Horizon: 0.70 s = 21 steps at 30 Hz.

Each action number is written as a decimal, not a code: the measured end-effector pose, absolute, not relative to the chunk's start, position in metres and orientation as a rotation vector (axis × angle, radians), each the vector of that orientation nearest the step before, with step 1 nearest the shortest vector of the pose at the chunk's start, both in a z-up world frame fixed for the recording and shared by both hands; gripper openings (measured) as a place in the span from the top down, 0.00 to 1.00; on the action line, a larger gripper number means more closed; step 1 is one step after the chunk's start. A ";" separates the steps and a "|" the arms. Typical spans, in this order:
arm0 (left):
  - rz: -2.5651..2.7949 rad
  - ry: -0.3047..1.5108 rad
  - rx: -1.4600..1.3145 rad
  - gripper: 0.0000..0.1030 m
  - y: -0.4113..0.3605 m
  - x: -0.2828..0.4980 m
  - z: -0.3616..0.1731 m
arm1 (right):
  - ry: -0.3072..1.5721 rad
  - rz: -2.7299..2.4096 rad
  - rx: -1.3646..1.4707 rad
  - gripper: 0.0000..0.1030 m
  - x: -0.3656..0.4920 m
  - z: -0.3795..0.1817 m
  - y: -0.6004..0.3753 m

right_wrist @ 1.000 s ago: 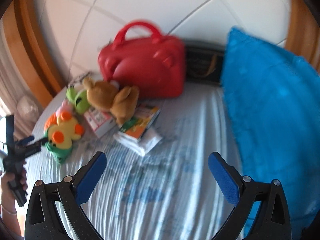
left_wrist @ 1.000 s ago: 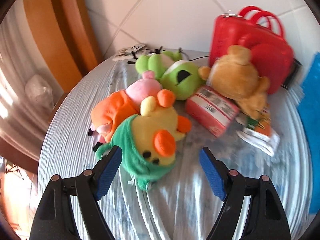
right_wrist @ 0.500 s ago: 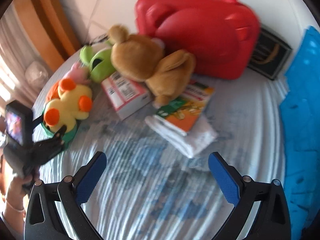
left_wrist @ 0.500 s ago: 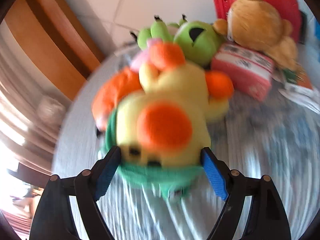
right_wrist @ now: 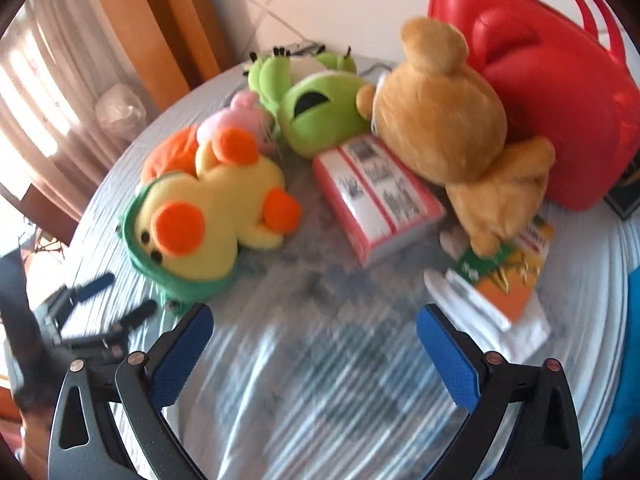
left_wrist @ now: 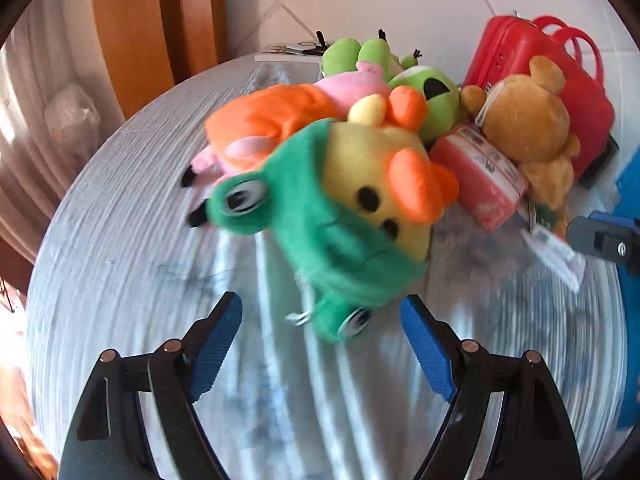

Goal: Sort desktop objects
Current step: 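Grasp the green-hooded yellow duck plush with both tools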

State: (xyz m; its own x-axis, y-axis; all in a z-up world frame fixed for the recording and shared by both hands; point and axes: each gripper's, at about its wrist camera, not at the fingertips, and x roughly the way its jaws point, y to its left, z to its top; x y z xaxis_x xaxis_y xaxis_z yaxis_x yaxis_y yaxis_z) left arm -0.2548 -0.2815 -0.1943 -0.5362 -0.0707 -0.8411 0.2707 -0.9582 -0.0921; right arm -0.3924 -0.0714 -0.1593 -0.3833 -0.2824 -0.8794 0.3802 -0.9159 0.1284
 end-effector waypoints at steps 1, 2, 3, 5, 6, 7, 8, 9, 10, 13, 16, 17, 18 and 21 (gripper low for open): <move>-2.563 0.331 1.394 0.21 -0.277 -0.264 -0.195 | 0.133 -2.319 1.437 0.00 -0.395 -0.159 -0.073; -2.548 0.355 1.397 0.21 -0.275 -0.273 -0.201 | 0.140 -2.308 1.431 0.00 -0.398 -0.160 -0.074; -2.530 0.385 1.399 0.21 -0.276 -0.283 -0.206 | 0.154 -2.303 1.435 0.00 -0.402 -0.162 -0.076; -2.486 0.448 1.414 0.19 -0.281 -0.297 -0.219 | 0.215 -2.315 1.454 0.00 -0.411 -0.167 -0.078; -2.479 0.462 1.420 0.19 -0.284 -0.299 -0.220 | 0.231 -2.320 1.459 0.00 -0.415 -0.170 -0.079; -2.482 0.456 1.420 0.19 -0.287 -0.298 -0.220 | 0.226 -2.311 1.466 0.00 -0.420 -0.173 -0.078; -2.490 0.401 1.415 0.19 -0.289 -0.294 -0.218 | 0.207 -2.293 1.472 0.00 -0.423 -0.175 -0.078; -2.495 0.341 1.407 0.17 -0.290 -0.291 -0.217 | 0.190 -2.279 1.474 0.00 -0.424 -0.177 -0.078; -2.497 0.247 1.393 0.13 -0.292 -0.284 -0.215 | 0.178 -2.263 1.469 0.00 -0.426 -0.178 -0.078; -2.473 0.155 1.416 0.06 -0.308 -0.265 -0.215 | 0.198 -2.239 1.462 0.00 -0.424 -0.182 -0.082; -2.452 0.137 1.424 0.06 -0.318 -0.257 -0.211 | 0.184 -2.202 1.455 0.00 -0.420 -0.188 -0.087; -2.437 0.121 1.420 0.06 -0.318 -0.256 -0.210 | 0.174 -2.189 1.455 0.00 -0.420 -0.190 -0.089; -2.431 0.118 1.419 0.06 -0.318 -0.254 -0.210 | 0.165 -2.178 1.451 0.00 -0.419 -0.192 -0.091; -2.445 0.150 1.416 0.06 -0.314 -0.256 -0.209 | 0.144 -2.151 1.436 0.00 -0.421 -0.196 -0.098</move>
